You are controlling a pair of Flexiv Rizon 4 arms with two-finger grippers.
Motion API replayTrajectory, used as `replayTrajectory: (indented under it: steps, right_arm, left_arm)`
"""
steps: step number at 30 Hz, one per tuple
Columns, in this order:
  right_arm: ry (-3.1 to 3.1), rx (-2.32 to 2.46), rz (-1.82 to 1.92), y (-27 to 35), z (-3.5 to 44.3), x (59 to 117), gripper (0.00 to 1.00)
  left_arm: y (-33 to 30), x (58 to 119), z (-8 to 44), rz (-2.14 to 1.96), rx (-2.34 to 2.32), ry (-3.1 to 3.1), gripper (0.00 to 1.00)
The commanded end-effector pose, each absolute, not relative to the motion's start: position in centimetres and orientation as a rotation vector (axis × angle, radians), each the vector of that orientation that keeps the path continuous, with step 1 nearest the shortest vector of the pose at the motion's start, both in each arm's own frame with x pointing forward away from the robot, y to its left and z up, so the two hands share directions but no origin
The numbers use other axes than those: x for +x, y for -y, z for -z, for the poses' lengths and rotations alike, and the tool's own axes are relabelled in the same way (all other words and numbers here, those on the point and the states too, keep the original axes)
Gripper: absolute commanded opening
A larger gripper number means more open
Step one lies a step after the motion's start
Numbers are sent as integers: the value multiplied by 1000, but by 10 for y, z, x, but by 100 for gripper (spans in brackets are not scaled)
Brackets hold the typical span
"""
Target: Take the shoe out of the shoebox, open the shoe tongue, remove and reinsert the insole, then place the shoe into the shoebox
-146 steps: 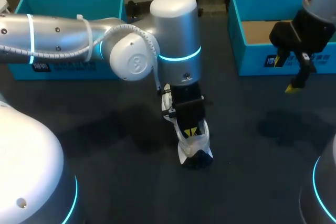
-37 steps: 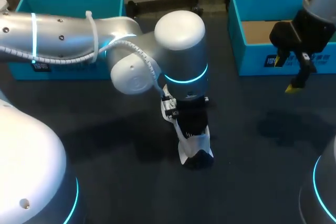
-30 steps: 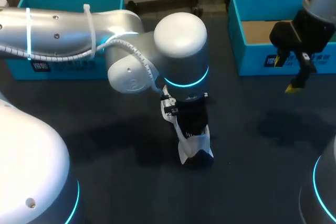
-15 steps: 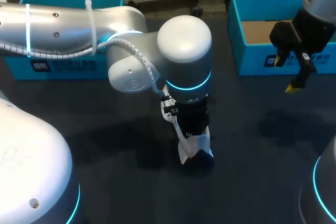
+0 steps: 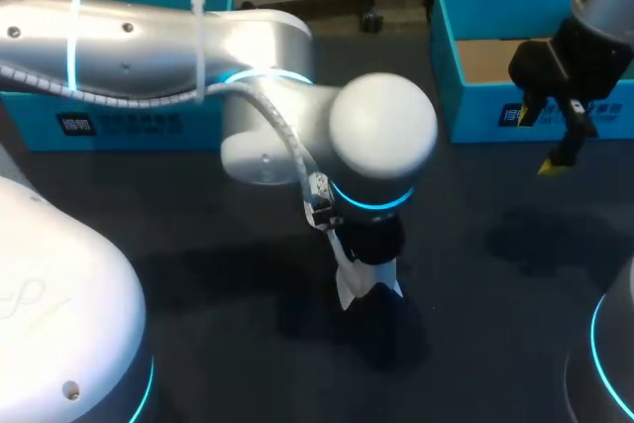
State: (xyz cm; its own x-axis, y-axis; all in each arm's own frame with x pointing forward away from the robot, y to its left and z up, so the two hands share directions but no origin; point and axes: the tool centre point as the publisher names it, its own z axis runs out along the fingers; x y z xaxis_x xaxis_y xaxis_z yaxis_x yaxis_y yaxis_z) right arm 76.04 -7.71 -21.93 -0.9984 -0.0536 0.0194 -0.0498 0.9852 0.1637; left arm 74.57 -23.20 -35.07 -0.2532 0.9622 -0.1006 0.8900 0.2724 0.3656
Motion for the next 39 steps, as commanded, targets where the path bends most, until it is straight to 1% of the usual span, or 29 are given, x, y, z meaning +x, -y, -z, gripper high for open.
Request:
replayTrajectory:
  steps: [1,2,3,24,39]
  right_arm:
    - [3107,81,254,77,220,760,100]
    - [3107,81,254,77,220,760,100]
    - [3107,81,254,77,220,760,100]
    - [3107,81,254,77,220,760,100]
    - [3107,81,254,77,220,760,100]
  left_arm:
    - [236,746,351,-363,1679,-2247,90]
    - [236,746,351,-364,1672,-2249,93]
    - [235,747,351,-366,1670,-2249,100]
    - [227,746,353,-414,1653,-2255,100]
    - [229,764,336,-391,1603,-2264,100]
